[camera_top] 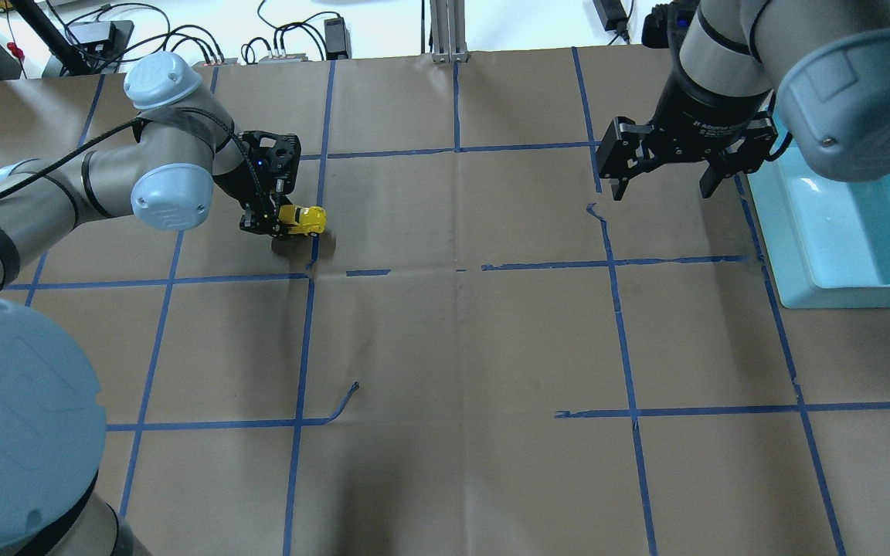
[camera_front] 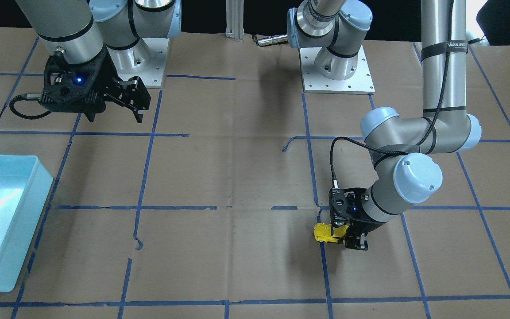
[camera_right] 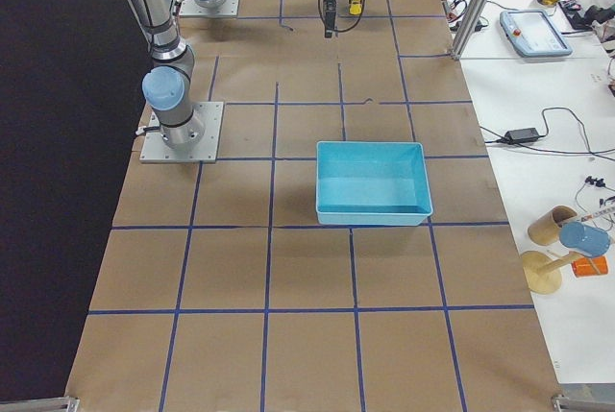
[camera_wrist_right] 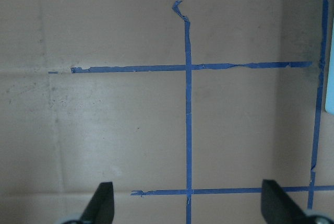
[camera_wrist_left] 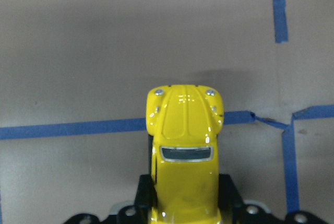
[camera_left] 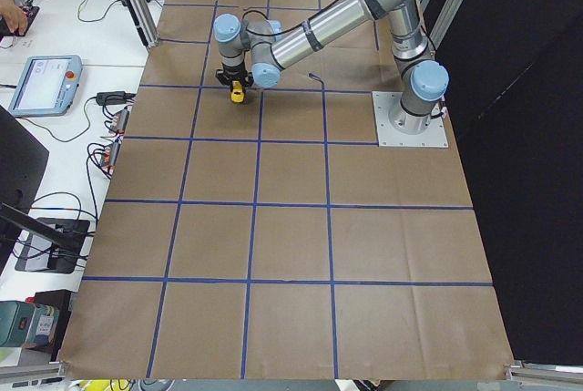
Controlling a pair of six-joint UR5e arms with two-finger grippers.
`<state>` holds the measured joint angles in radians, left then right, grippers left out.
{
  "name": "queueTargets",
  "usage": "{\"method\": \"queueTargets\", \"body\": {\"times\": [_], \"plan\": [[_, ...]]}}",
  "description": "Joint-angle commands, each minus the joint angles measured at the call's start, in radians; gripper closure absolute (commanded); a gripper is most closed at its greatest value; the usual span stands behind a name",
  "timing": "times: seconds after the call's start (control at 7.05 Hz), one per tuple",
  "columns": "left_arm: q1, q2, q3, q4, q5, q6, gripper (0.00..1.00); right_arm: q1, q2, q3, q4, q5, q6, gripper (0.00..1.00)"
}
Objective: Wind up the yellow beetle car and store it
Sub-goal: 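Drag the held car backward along the table with the left gripper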
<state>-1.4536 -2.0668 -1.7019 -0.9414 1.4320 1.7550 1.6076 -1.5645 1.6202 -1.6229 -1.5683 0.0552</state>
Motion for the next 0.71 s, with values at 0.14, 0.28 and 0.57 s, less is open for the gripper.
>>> {"method": "queueTargets", "body": {"times": [0.14, 0.28, 0.57], "plan": [[0.006, -0.028, 0.011, 0.003, 0.025, -0.002, 1.00, -0.002, 0.005, 0.000, -0.002, -0.001, -0.001, 0.00], [0.007, -0.029, 0.013, 0.003, 0.021, -0.003, 1.00, 0.000, 0.011, 0.001, -0.015, 0.002, 0.000, 0.00], [0.012, -0.035, 0.013, 0.009, 0.021, -0.005, 1.00, 0.003, 0.031, -0.006, -0.028, 0.002, 0.000, 0.00]]}}
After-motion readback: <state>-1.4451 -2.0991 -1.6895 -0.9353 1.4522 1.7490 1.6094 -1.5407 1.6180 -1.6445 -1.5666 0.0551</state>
